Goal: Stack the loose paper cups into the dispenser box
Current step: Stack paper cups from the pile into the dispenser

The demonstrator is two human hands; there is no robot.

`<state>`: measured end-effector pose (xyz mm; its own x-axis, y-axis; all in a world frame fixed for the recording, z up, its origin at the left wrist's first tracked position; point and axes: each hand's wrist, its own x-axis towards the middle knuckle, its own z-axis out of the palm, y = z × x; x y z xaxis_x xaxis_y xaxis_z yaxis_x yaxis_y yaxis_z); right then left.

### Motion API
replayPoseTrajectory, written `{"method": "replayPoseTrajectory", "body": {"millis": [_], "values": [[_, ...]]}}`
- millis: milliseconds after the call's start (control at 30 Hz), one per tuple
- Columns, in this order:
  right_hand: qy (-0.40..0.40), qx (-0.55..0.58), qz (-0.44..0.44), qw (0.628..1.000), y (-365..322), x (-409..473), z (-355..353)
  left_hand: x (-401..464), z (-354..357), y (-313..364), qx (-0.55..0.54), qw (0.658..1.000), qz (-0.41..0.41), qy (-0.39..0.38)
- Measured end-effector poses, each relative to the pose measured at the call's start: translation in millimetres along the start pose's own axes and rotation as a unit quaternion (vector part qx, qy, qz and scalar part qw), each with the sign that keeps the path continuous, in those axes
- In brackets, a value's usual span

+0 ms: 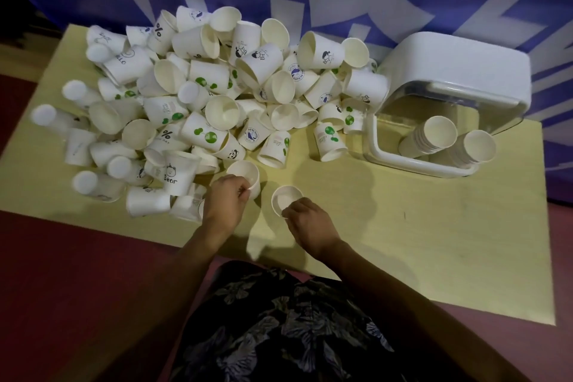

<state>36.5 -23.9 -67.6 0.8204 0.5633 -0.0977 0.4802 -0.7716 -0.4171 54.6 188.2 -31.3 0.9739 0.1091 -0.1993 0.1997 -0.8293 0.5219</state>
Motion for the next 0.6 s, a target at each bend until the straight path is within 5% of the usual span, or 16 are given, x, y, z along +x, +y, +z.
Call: {"method": "replayPoseTrajectory", "body": {"millis": [300,600], "values": [[0.070,0.031,0.114,0.990,29,-17,-44,6,12,58,-0.004,0.999,0.044,0.003],[0.246,0.046,0.233,0.940,91,-54,-123,32,17,184,-0.101,0.972,0.200,0.066]]}}
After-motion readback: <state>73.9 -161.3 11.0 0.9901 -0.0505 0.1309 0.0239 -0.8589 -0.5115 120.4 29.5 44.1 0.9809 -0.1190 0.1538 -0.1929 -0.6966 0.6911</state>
